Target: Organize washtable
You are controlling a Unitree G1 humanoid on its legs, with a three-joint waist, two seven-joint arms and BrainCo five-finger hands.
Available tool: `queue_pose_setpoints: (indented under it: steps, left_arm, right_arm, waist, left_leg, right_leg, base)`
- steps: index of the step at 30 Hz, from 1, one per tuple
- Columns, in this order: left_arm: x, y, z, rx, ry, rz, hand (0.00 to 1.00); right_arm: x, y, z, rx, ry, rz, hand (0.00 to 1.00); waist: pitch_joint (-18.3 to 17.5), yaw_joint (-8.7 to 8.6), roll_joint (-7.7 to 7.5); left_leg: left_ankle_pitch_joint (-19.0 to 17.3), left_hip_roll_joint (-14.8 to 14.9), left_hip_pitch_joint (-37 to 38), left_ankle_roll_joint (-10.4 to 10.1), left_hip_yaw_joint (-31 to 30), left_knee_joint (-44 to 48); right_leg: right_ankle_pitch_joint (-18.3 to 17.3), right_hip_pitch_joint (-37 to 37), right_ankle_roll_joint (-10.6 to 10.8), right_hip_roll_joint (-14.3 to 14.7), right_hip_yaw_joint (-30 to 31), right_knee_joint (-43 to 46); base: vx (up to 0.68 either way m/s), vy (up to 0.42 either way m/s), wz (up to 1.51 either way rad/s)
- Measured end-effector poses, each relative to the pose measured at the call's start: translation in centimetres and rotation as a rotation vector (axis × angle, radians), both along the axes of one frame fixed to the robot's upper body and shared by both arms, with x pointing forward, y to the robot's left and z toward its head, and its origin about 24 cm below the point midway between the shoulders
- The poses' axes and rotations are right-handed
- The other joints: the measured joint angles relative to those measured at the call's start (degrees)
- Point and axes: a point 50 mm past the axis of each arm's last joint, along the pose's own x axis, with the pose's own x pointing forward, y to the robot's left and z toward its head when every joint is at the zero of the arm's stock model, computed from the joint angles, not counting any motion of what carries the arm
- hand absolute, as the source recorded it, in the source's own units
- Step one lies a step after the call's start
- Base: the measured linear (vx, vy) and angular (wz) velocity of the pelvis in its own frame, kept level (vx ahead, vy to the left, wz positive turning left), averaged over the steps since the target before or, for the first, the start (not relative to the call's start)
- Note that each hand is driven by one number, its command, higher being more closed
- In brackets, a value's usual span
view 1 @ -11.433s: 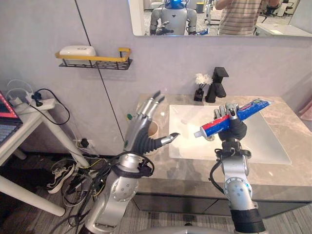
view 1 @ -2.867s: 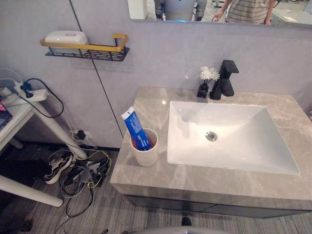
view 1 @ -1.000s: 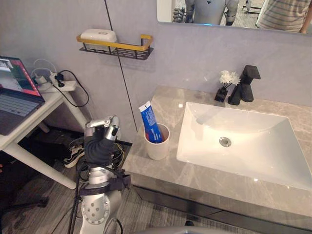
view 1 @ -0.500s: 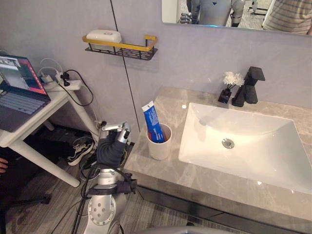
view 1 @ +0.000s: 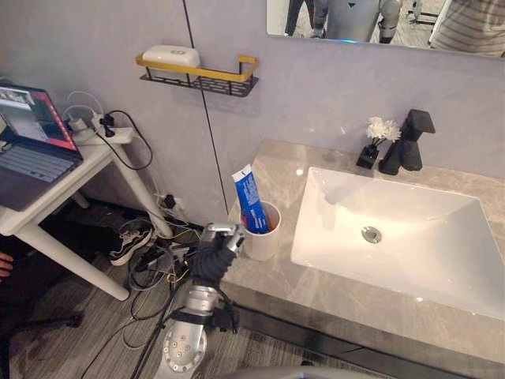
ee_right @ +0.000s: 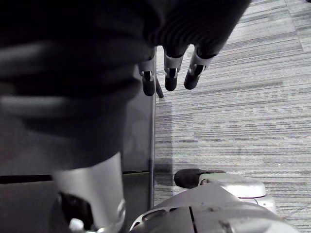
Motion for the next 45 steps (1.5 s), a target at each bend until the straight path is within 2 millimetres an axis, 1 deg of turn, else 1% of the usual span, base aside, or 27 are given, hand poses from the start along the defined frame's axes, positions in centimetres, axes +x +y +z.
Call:
queue_pose_setpoints:
  steps: [1,5,7,8,11,16,18,24,28,30,32,42,45]
  left_arm:
    - [-0.2,-0.5,-0.6,0.022,0.020,-0.039,1.00]
    - [-0.5,-1.1,-1.6,0.045,0.068,-0.091,1.00]
    - [-0.8,-1.4,-2.2,0.060,0.094,-0.119,1.00]
    - [-0.9,-1.6,-2.3,0.062,0.099,-0.138,1.00]
    - [-1.2,-2.0,-2.4,0.068,0.105,-0.175,1.00]
    - [-1.8,-3.0,-4.0,0.083,0.170,-0.236,1.00]
    - [-2.0,-3.2,-4.2,0.085,0.184,-0.252,1.00]
    - [-2.2,-3.7,-4.4,0.089,0.196,-0.290,1.00]
    - [-2.2,-3.9,-4.9,0.103,0.217,-0.305,1.00]
    - [-1.9,-4.0,-5.1,0.116,0.223,-0.310,1.00]
    - [-1.7,-4.0,-4.9,0.119,0.209,-0.313,1.00]
    - [-0.6,-4.1,-4.2,0.129,0.160,-0.312,1.00]
    - [0.0,-4.0,-3.8,0.135,0.134,-0.299,1.00]
  right_arm:
    - [0.0,0.0,0.0,-0.001,0.000,0.001,0.00]
    - [0.2,0.0,0.0,-0.006,-0.001,0.004,0.00]
    - [0.3,0.0,0.0,-0.006,-0.004,0.006,0.00]
    - [0.5,0.0,0.0,-0.006,-0.007,0.008,0.00]
    - [0.6,0.0,0.0,-0.007,-0.010,0.009,0.00]
    - [0.6,0.0,0.0,-0.009,-0.011,0.009,0.00]
    - [0.7,0.0,0.0,-0.010,-0.013,0.009,0.00]
    - [0.8,0.0,0.1,-0.014,-0.016,0.007,0.00]
    - [1.0,-0.1,0.1,-0.016,-0.021,0.007,0.00]
    - [1.3,0.0,0.1,-0.017,-0.026,0.008,0.00]
    - [1.4,-0.1,0.1,-0.019,-0.029,0.006,0.00]
    - [1.5,-0.2,0.1,-0.021,-0.034,-0.002,0.00]
    - [1.5,-0.2,0.2,-0.022,-0.037,-0.004,0.00]
  waist:
    - [0.0,-0.05,-0.02]
    - [0.2,-0.38,-0.25]
    - [0.3,-0.84,-0.35]
    - [0.5,-1.12,-0.60]
    - [0.6,-1.41,-0.59]
    - [0.8,-1.56,-0.53]
    - [0.9,-1.63,-0.51]
    - [1.0,-2.11,-0.37]
    - [1.5,-2.25,0.15]
    - [1.9,-2.67,0.19]
    - [2.0,-3.00,0.28]
    - [2.1,-3.11,0.50]
    - [2.1,-3.11,0.52]
  left_leg:
    - [0.2,0.0,0.2,0.0,0.0,-0.4]
    - [0.6,0.0,0.5,0.1,-0.1,-1.1]
    - [1.0,0.0,0.8,0.1,-0.1,-1.7]
    - [1.0,-0.1,0.8,0.1,-0.1,-1.7]
    - [1.0,-0.1,0.8,0.0,-0.1,-1.7]
    - [1.0,0.0,0.8,0.0,-0.1,-1.7]
    - [1.0,0.0,0.8,0.0,-0.1,-1.8]
    - [1.0,0.0,0.9,0.0,0.1,-2.2]
    - [1.0,0.1,1.6,0.1,0.7,-2.7]
    - [1.0,0.1,1.7,0.1,1.1,-2.8]
    - [1.0,0.2,1.7,0.1,1.3,-2.9]
    - [1.1,0.3,1.8,0.2,2.2,-3.5]
    - [1.1,0.3,1.8,0.2,2.6,-3.6]
  right_leg:
    - [0.0,0.0,0.0,-0.1,-0.1,0.0]
    - [0.0,0.1,0.0,-0.2,-0.6,0.0]
    - [0.0,0.2,0.0,-0.3,-0.8,-0.1]
    - [0.0,0.2,0.0,-0.4,-0.9,-0.1]
    - [0.0,0.3,0.1,-0.4,-0.9,-0.3]
    - [0.0,0.3,0.1,-0.4,-1.0,-0.4]
    - [0.0,0.2,0.1,-0.4,-1.0,-0.4]
    - [0.0,0.0,0.1,-0.3,-0.4,-0.4]
    - [0.0,0.1,0.1,-0.2,0.3,-0.4]
    - [0.0,0.0,0.1,-0.1,0.4,-0.4]
    - [0.0,-0.1,0.1,-0.1,0.6,-0.4]
    - [0.0,-1.2,0.1,0.1,1.8,-0.4]
    - [0.0,-1.4,0.1,0.1,1.9,-0.4]
  base:
    - [0.00,0.000,0.00]
    - [0.00,0.002,0.02]
    - [0.00,0.004,0.04]
    - [-0.01,0.004,0.04]
    - [0.00,0.000,0.00]
    - [0.00,0.000,0.00]
    - [0.00,0.000,0.00]
    - [0.01,0.001,-0.02]
    - [0.01,0.002,-0.10]
    - [0.01,0.001,-0.07]
    - [0.02,-0.001,-0.04]
    - [0.02,-0.001,-0.06]
    - [0.00,0.001,-0.01]
